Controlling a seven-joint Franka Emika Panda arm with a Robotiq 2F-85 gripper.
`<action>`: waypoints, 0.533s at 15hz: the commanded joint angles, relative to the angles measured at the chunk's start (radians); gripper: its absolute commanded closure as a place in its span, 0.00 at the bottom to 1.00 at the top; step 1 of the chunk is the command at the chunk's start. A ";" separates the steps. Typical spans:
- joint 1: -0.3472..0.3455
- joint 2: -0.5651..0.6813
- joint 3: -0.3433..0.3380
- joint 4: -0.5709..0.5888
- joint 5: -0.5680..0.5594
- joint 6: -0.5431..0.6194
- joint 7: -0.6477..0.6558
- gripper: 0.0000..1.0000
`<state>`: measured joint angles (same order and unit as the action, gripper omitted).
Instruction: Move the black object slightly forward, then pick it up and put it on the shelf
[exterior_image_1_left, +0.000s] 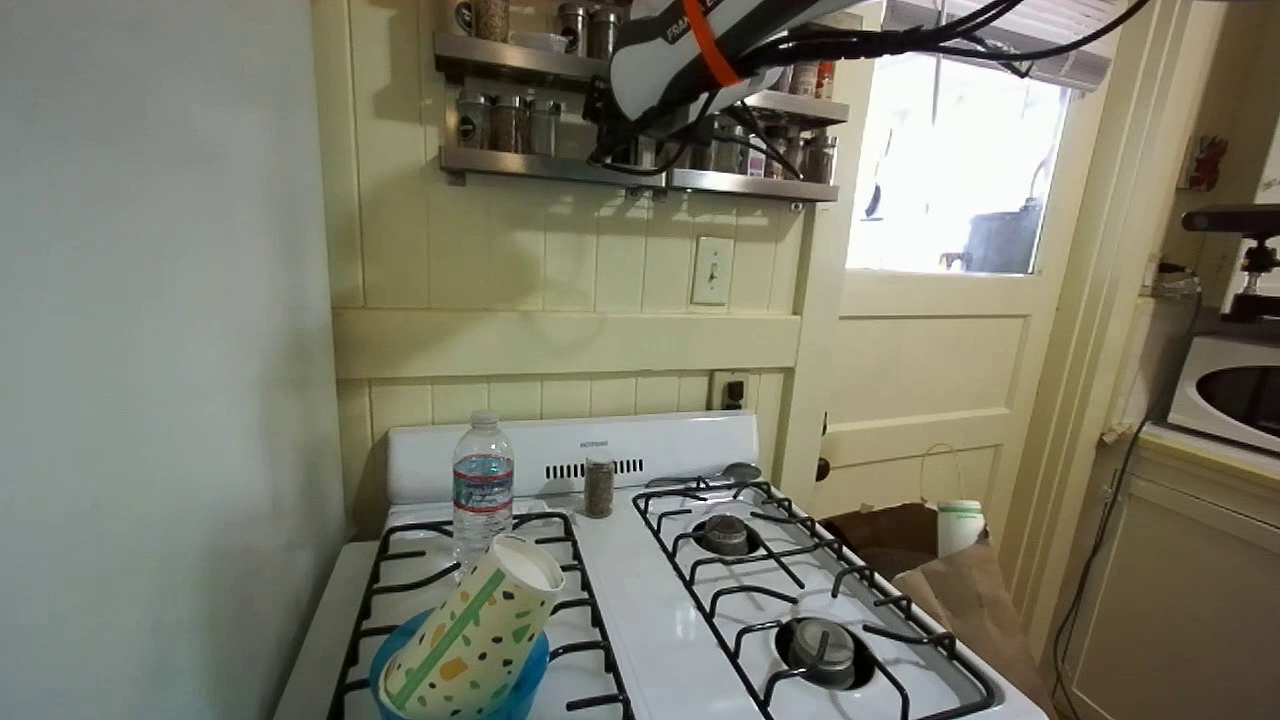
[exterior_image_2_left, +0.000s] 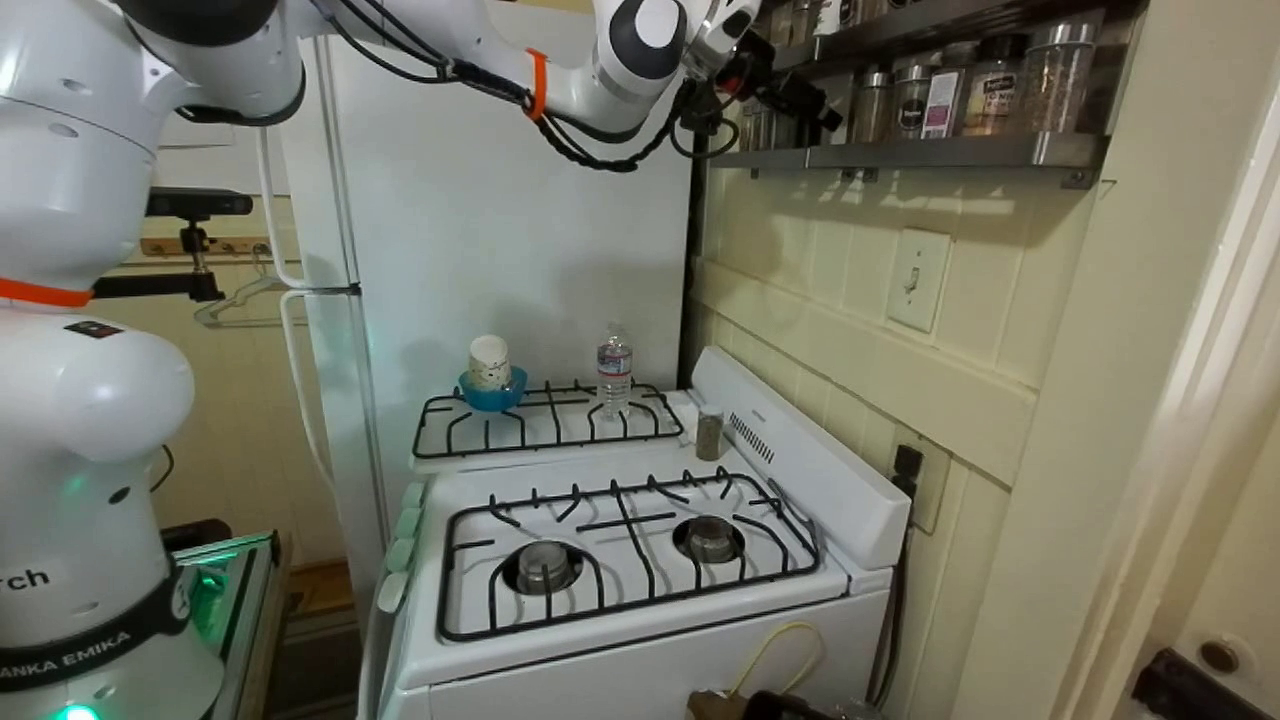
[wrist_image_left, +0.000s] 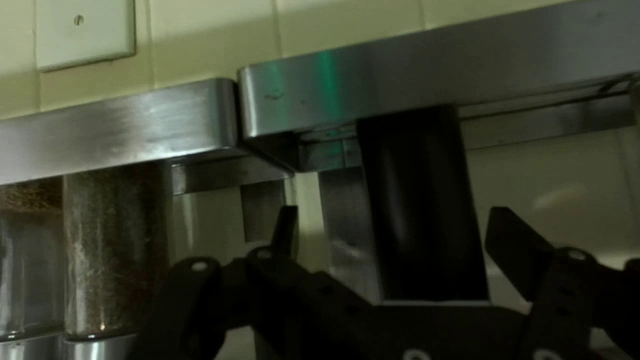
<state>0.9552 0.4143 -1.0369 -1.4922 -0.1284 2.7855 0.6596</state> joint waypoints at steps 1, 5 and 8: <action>-0.002 -0.026 0.018 0.007 -0.099 -0.025 0.075 0.00; 0.112 -0.041 -0.092 -0.056 -0.113 0.006 0.069 0.00; 0.166 -0.110 -0.115 -0.114 -0.248 0.014 0.112 0.00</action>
<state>1.0388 0.3938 -1.1114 -1.5120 -0.2581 2.7857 0.7292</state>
